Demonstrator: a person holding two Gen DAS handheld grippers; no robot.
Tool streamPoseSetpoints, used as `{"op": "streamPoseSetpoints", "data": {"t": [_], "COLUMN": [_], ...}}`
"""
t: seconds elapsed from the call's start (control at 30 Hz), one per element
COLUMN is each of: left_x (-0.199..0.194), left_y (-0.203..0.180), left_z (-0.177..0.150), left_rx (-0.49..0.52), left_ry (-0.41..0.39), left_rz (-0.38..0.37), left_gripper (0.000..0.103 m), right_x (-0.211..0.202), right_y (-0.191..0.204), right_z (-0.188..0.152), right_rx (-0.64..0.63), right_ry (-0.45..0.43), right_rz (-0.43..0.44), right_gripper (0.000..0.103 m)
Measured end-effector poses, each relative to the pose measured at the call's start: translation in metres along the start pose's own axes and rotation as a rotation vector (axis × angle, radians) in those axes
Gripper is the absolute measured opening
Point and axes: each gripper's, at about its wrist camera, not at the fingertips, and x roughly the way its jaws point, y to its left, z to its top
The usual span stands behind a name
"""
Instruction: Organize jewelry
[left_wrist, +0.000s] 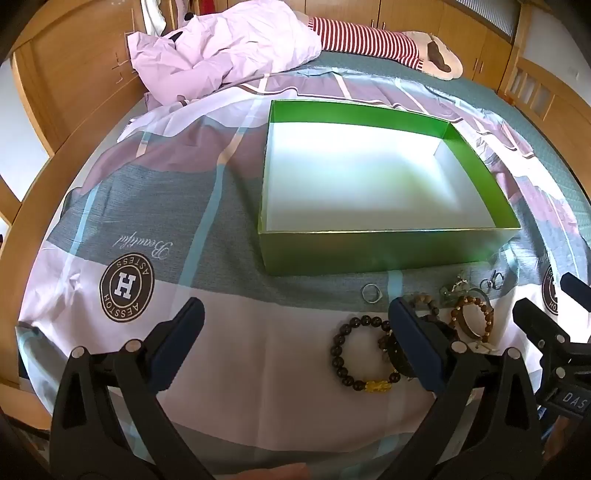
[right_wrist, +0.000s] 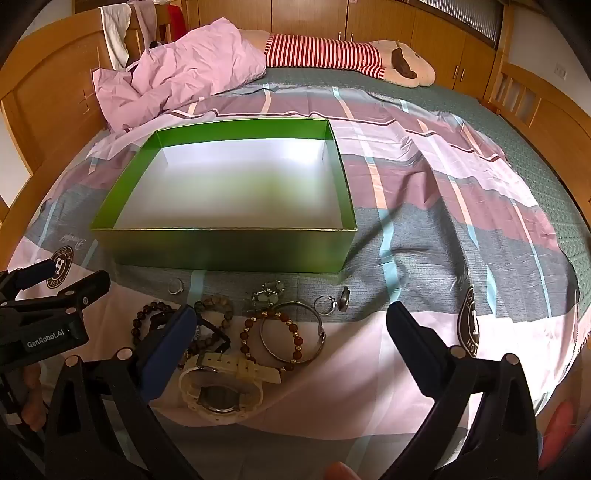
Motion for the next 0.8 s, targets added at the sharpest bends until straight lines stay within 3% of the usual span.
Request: {"op": "streamPoseSetpoints", "data": {"t": [0.8], "left_x": [-0.0001], "left_y": [0.0001], "left_z": [0.0003], "left_rx": [0.006], "left_ry": [0.009], "left_rz": [0.013], "left_gripper": [0.099], "right_x": [-0.0005], "right_y": [0.0001], "right_z": [0.0003], "right_rx": [-0.002], "right_ry": [-0.004], "right_rz": [-0.008], "right_gripper": [0.101]}}
